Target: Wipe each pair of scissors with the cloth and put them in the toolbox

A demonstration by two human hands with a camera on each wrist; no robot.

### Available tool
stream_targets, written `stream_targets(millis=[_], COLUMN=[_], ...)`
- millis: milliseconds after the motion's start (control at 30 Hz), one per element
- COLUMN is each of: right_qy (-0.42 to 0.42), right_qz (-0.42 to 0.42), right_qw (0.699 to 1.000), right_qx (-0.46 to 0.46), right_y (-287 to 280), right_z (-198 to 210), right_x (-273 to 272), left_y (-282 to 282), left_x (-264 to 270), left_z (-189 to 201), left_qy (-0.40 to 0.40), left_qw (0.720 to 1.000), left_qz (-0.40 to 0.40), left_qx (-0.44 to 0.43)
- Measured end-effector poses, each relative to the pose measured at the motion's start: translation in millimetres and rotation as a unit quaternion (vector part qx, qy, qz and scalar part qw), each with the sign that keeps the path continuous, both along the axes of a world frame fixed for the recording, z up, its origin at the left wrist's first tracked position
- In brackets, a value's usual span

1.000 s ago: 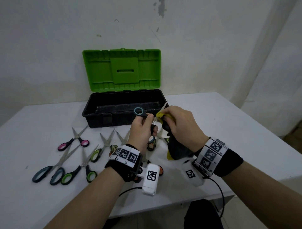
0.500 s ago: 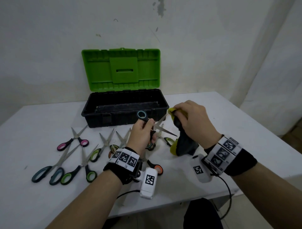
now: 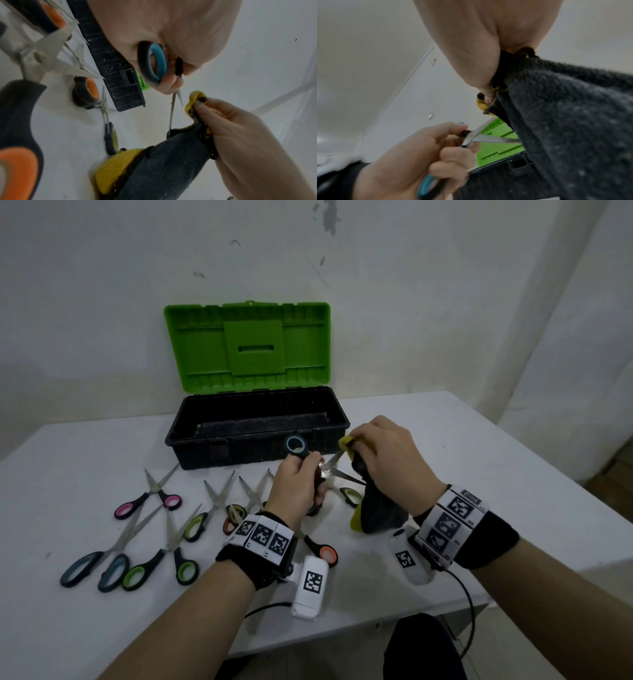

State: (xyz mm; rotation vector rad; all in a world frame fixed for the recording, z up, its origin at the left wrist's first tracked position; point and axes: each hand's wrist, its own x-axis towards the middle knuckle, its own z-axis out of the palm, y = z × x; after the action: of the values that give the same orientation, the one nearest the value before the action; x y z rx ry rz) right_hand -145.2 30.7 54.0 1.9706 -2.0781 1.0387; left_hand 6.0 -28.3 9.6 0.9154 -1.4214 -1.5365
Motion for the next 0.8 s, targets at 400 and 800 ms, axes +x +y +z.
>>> stream_targets(millis=[400, 800], right_qy=[0.010, 0.004], right_qz=[-0.027, 0.049], right_qw=[1.000, 0.998], right_qx=[0.000, -0.041], right_y=[-3.2, 1.0], right_z=[-1.1, -8.9], right_x=[-15.4, -4.9], left_y=[0.0, 4.6], left_x=[5.9, 2.2], left_z=[-0.6, 7.7], left_qy=[0.017, 0.040], left_qw=[0.999, 0.997], left_qz=[0.000, -0.010], left_qx=[0.031, 0.063])
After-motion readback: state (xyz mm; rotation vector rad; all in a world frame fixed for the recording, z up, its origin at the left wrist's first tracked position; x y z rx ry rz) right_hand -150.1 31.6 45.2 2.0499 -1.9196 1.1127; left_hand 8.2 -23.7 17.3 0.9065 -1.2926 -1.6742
